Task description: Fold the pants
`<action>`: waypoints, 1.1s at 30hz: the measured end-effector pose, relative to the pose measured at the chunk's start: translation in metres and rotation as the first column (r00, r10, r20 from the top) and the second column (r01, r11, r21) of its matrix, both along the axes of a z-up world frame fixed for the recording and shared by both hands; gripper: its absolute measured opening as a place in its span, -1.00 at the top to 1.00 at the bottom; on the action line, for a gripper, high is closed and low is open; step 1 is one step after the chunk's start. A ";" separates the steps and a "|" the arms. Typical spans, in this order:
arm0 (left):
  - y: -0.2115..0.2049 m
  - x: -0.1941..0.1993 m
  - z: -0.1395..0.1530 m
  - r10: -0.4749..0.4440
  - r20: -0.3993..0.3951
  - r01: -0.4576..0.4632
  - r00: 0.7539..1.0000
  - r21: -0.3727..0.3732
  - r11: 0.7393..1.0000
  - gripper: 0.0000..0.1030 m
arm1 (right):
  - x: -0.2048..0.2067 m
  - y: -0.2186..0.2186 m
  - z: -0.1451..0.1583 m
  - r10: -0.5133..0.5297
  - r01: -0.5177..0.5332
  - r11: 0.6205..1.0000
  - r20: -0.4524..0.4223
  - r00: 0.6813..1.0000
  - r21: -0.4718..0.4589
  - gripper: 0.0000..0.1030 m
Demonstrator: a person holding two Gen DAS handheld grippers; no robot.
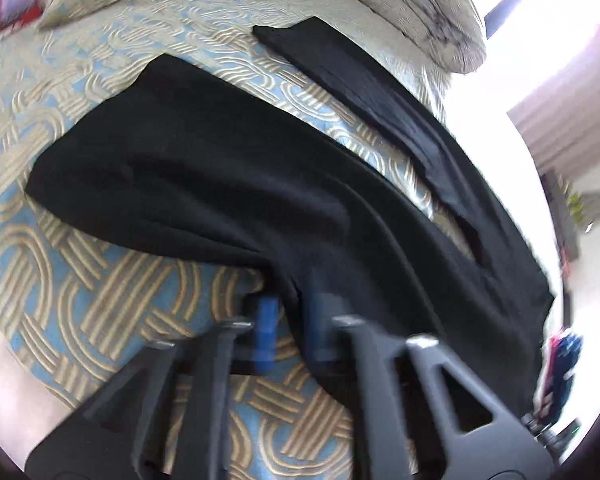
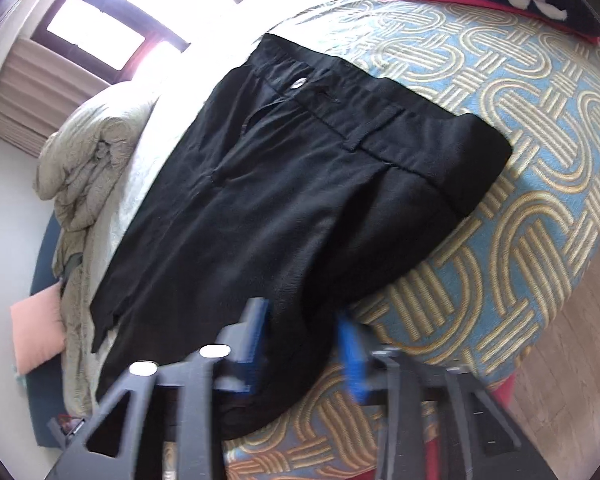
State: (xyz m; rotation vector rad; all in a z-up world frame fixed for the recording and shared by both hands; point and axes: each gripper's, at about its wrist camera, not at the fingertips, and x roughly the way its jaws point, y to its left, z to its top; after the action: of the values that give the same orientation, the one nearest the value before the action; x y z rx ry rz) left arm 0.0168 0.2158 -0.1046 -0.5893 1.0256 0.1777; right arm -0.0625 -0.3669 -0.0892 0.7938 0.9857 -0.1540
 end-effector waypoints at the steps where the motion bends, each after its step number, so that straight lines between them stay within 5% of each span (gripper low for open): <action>1: 0.001 -0.001 0.000 0.000 0.004 0.000 1.000 -0.003 1.000 0.83 | 0.000 -0.001 -0.002 -0.007 0.007 1.000 -0.004 1.000 0.008 0.68; 25: 0.007 0.027 0.048 0.029 0.108 -0.025 0.994 -0.035 0.999 0.87 | 0.043 0.022 0.078 0.106 -0.064 0.981 0.231 0.967 -0.186 0.81; 33: 0.005 0.062 0.076 0.044 0.137 -0.041 0.990 -0.029 0.999 0.87 | 0.084 0.018 0.097 0.087 -0.044 0.987 0.278 0.957 -0.156 0.81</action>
State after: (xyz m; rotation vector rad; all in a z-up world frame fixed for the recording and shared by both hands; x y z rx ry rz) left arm 0.0790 0.2211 -0.0288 -0.6387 0.8834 0.1592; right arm 0.0213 -0.3491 0.0082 0.6254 0.7178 -0.0524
